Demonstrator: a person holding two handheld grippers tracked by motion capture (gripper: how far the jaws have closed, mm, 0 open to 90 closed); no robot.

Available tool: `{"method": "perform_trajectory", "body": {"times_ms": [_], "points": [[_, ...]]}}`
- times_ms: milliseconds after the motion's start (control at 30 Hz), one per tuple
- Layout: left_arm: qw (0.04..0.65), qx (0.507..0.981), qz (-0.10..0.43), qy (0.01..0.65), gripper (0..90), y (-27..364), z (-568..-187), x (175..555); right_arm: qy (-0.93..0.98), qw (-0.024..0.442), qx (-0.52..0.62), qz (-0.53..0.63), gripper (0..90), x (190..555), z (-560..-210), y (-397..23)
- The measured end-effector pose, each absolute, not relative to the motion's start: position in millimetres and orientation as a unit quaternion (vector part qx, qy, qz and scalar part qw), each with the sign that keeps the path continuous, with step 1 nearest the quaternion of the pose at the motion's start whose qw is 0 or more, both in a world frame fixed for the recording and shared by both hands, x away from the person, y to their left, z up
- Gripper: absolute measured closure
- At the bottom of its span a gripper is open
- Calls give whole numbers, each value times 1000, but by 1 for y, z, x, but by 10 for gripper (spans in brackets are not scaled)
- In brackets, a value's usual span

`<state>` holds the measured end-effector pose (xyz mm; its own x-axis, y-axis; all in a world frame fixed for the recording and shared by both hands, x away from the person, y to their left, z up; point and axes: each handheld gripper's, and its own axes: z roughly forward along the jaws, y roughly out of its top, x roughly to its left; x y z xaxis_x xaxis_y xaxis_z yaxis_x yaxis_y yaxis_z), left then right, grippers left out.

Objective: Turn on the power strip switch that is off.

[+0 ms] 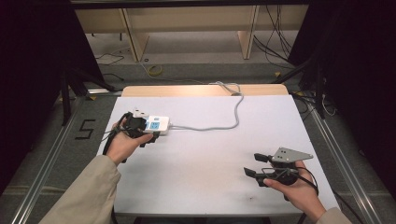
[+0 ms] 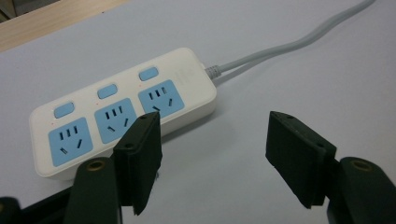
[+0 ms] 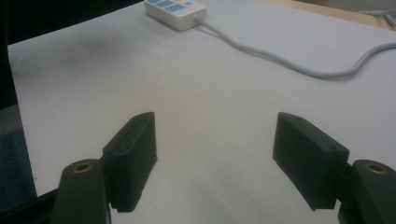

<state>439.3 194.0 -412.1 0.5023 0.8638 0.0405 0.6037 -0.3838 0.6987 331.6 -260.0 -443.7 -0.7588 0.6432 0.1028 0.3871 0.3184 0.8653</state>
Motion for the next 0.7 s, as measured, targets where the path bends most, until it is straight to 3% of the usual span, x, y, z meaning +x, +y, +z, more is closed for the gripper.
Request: {"method": "perform_trajectory", "body": {"times_ms": [700], "points": [[367, 806, 213, 412, 331, 190, -424, 391, 801, 131, 321, 488, 305, 331, -444, -259]]}}
